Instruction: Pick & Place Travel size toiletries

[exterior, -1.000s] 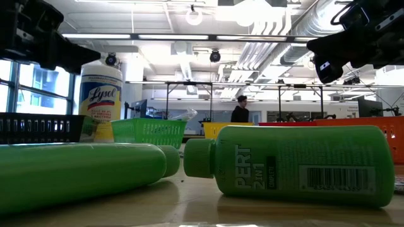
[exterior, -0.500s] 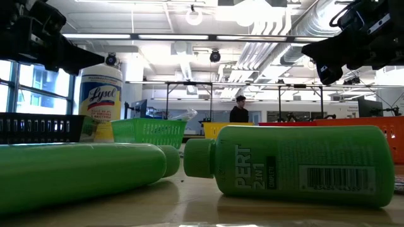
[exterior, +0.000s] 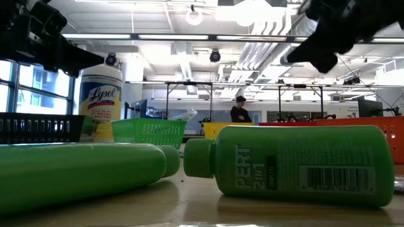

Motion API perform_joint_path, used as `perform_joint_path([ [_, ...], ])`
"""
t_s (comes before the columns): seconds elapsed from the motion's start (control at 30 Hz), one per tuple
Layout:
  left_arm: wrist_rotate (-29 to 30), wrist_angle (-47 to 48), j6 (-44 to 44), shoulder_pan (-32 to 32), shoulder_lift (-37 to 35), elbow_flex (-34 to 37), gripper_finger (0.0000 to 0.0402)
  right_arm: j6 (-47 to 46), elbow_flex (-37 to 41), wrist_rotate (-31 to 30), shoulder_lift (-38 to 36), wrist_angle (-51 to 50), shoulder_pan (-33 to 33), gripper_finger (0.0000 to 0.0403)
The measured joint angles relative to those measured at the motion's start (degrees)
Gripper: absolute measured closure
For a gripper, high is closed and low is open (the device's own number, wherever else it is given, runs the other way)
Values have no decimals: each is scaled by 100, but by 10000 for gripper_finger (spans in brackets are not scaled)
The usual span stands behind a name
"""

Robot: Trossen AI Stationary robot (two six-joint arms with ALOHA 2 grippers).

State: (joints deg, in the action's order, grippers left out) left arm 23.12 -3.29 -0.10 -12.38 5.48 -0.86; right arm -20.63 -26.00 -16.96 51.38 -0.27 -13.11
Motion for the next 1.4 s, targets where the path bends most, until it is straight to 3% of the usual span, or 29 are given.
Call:
perform_joint_path([
  [0.27, 3, -7, 90, 0, 1, 2, 401, -675, -1847, 255, 1756, -1767, -545, 383],
  [0.53, 4, -6, -39, 0, 1, 2, 401, -1314, -3047, 1104, 3249, -2869, -682, 260],
  [0.7, 4, -5, -39, 0, 1, 2, 401, -1660, -3266, 1108, 3893, -3124, -677, 212],
  [1.07, 4, -4, -42, 0, 1, 2, 401, -1734, -3264, 807, 4716, -3342, -666, 219],
  [1.4, 4, -4, -35, 0, 1, 2, 401, -1682, -3264, 747, 4849, -3257, -666, 228],
])
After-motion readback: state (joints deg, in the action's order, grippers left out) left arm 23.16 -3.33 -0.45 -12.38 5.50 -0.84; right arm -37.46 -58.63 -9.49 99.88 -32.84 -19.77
